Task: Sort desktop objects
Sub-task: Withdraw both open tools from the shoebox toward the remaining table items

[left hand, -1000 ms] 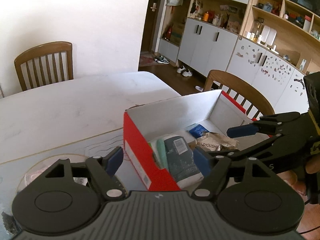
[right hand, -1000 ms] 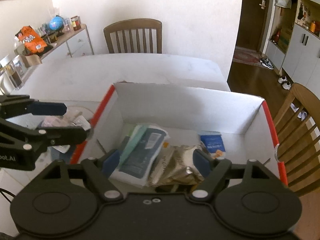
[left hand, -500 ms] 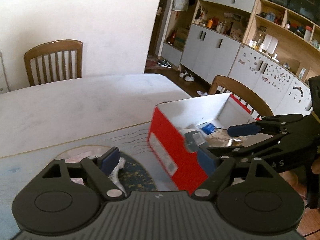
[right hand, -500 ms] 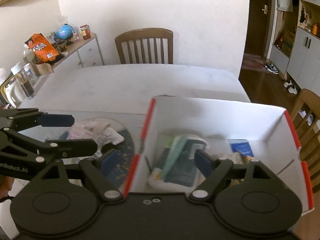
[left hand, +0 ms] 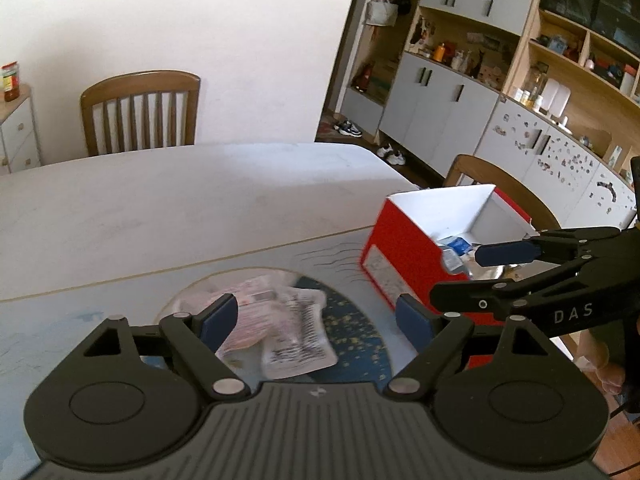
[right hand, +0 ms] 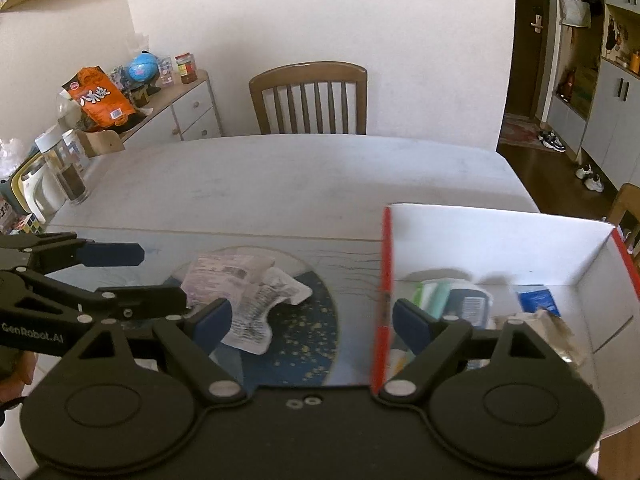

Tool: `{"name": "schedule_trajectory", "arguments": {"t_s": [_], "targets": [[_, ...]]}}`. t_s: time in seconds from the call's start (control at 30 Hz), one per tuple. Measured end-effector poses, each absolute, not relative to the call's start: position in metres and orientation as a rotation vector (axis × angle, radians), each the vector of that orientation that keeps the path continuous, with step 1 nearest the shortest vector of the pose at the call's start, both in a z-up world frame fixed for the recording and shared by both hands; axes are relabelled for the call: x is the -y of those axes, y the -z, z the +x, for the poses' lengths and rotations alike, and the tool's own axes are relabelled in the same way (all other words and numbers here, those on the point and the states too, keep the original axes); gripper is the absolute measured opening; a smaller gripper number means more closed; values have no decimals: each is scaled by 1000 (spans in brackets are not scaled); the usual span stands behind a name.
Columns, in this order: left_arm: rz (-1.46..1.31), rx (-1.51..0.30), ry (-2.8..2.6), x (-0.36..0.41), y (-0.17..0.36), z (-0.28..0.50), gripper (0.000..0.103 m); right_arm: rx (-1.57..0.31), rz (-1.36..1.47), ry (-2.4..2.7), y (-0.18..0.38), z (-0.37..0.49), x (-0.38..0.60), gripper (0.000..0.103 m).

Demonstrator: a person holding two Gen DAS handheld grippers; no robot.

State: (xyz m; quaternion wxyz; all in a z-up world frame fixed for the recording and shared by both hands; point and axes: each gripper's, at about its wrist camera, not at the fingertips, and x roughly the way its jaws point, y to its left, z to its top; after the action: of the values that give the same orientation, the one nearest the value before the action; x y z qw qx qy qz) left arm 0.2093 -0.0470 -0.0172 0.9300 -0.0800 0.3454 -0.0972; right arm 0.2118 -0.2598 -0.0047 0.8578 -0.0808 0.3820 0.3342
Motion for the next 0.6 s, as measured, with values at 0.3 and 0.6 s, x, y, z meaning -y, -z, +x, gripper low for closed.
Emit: {"name": "schedule_trajectory", "arguments": {"t_s": [0.3,0.6], "targets": [[-171,-681,136,11,26,193,98,-796,-184,-703,10,200,231,88],[-167,-715,79,-15,50,188,103,-810,-189,-705,21,194,213,89]]}}
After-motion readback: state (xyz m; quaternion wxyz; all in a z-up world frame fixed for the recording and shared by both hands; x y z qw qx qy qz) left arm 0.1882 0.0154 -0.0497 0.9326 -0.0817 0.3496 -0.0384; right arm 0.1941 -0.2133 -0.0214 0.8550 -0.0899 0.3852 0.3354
